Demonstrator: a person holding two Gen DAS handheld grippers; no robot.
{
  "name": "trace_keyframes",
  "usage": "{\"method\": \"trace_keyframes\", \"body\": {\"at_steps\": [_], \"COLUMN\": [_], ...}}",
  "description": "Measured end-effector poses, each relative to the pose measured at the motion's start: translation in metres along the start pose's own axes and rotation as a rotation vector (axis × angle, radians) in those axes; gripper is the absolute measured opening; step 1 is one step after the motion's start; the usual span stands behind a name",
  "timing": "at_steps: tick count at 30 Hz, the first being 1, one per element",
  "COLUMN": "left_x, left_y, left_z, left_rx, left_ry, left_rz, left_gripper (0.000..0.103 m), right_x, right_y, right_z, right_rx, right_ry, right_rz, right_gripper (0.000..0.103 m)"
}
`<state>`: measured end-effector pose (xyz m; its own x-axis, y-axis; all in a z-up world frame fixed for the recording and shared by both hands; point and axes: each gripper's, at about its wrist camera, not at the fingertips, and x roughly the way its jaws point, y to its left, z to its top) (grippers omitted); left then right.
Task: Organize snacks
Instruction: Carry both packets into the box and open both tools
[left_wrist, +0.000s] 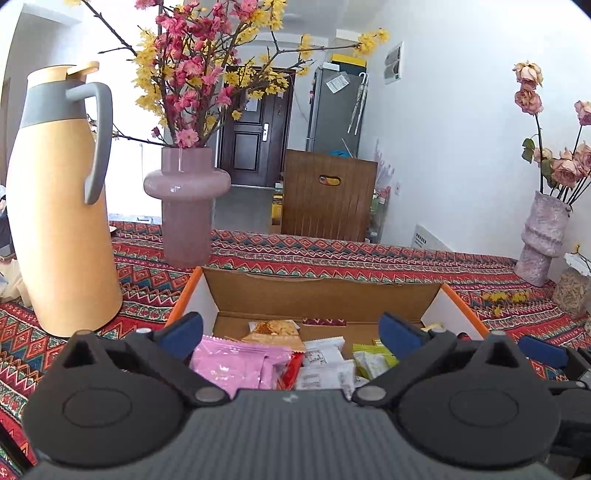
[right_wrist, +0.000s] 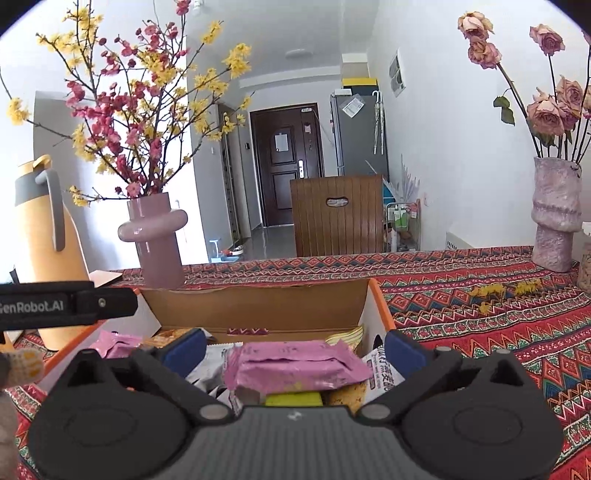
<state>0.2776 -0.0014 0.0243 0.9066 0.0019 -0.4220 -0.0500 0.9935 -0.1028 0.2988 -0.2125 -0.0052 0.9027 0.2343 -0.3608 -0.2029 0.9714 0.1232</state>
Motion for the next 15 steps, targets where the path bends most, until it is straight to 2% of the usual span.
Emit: {"method": "trace_keyframes", "body": {"at_steps": [8,15], "left_x": [0.002,-0.009], "left_y": [0.005,0.004], "left_z": [-0.001,0.005], "left_rx": [-0.023,-0.030], "left_ry": [0.016,0.006], "left_rz": [0.003,-0.004], "left_gripper": [0.103,0.103], "right_x": [0.001,-0.016], "right_y": [0.000,0.005], "right_z": [-0.002,0.006], "right_rx": [0.000,-0.025], "right_ry": [0.001,-0.035], "right_rz": [-0.007,-0.011], "right_gripper": [0.103,0.103]}}
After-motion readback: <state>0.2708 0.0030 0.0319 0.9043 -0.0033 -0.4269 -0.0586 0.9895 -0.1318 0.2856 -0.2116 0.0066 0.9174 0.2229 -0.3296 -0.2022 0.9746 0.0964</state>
